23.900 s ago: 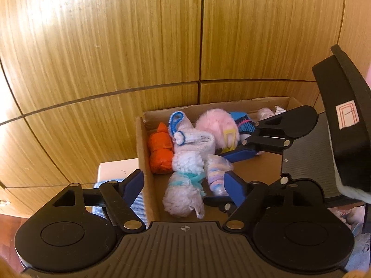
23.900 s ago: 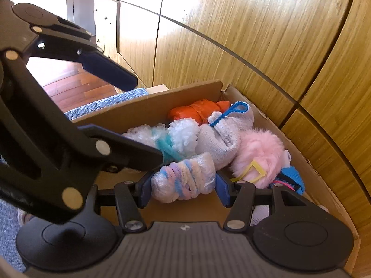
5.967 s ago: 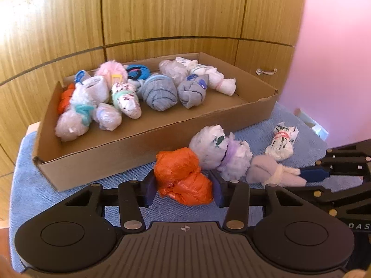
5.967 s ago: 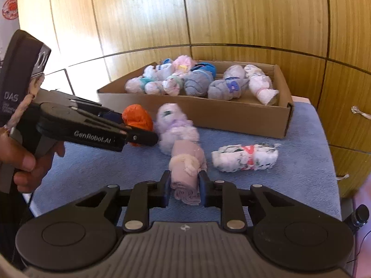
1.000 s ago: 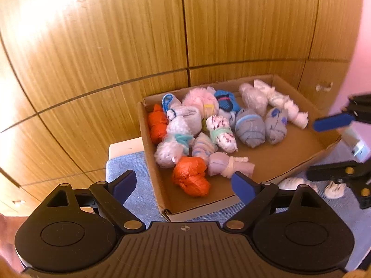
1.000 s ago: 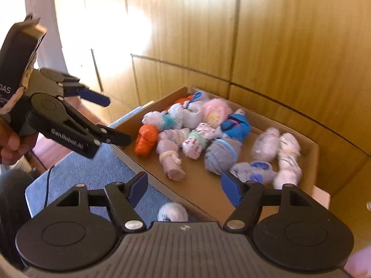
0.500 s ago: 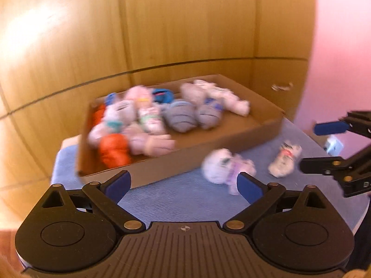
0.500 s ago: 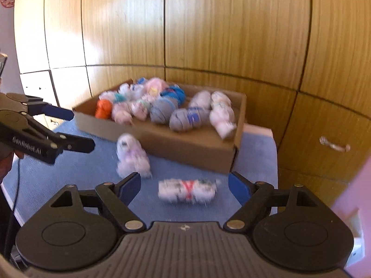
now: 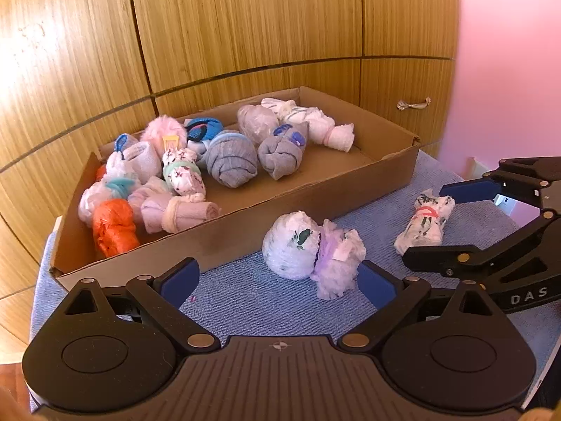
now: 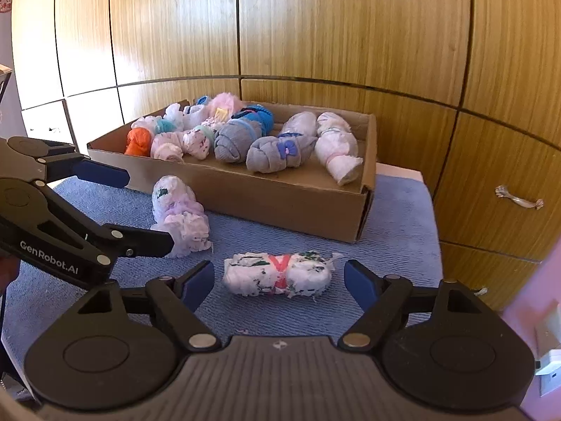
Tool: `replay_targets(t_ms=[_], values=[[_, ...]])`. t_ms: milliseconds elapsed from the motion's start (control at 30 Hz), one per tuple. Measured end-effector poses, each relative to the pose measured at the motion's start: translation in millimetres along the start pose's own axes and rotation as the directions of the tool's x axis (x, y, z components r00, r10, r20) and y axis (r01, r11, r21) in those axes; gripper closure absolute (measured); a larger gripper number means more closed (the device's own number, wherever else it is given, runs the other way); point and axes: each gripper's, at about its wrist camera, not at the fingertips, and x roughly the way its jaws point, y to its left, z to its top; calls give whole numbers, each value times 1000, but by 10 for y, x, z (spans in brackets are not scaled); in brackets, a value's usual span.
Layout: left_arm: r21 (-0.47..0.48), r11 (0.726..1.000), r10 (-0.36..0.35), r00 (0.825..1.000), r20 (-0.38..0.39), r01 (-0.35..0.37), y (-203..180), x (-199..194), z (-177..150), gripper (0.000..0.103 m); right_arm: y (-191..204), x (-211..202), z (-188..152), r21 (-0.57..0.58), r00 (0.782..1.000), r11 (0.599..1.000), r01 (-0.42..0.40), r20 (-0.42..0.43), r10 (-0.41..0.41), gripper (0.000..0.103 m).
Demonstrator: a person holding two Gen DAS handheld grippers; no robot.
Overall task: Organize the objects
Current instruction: 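Withdraw both tools toward the last two bundles on the cloth, then grasp the white lilac-trimmed bundle with left gripper while right gripper grasps the green-patterned red-banded bundle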
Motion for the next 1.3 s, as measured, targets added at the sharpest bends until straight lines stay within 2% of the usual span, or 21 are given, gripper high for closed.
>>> replay_targets(t_ms=[167, 400, 667, 767, 933, 1100, 1300], values=[[14, 1000, -11, 1000, 5, 11, -13, 17, 3, 5, -12, 68, -13, 25, 1000, 1000, 0, -18, 0, 38], [27, 999, -40, 999, 12, 40, -105, 43, 9, 4, -49, -58, -38, 51, 1000, 999, -19, 17, 18, 40], [27, 999, -44, 999, 8, 44, -157, 113, 39, 5, -159, -229, -94, 70, 999, 998, 5, 41, -8, 39], [22, 999, -45, 999, 11, 45, -143, 128, 68, 8, -195, -274, -107, 76, 999, 997, 10, 47, -14, 39], [-1, 997, -77, 997, -20, 77, -106, 223, 82, 25, -192, -308, -118, 76, 998, 997, 7, 54, -12, 39], [-19, 994, -110, 994, -30, 109, -82, 276, 77, 34, -183, -296, -118, 76, 998, 997, 2, 55, -7, 39], [-31, 993, -115, 993, -23, 115, -43, 205, 87, 37, -177, -338, -99, 73, 998, 997, 3, 58, -8, 39]])
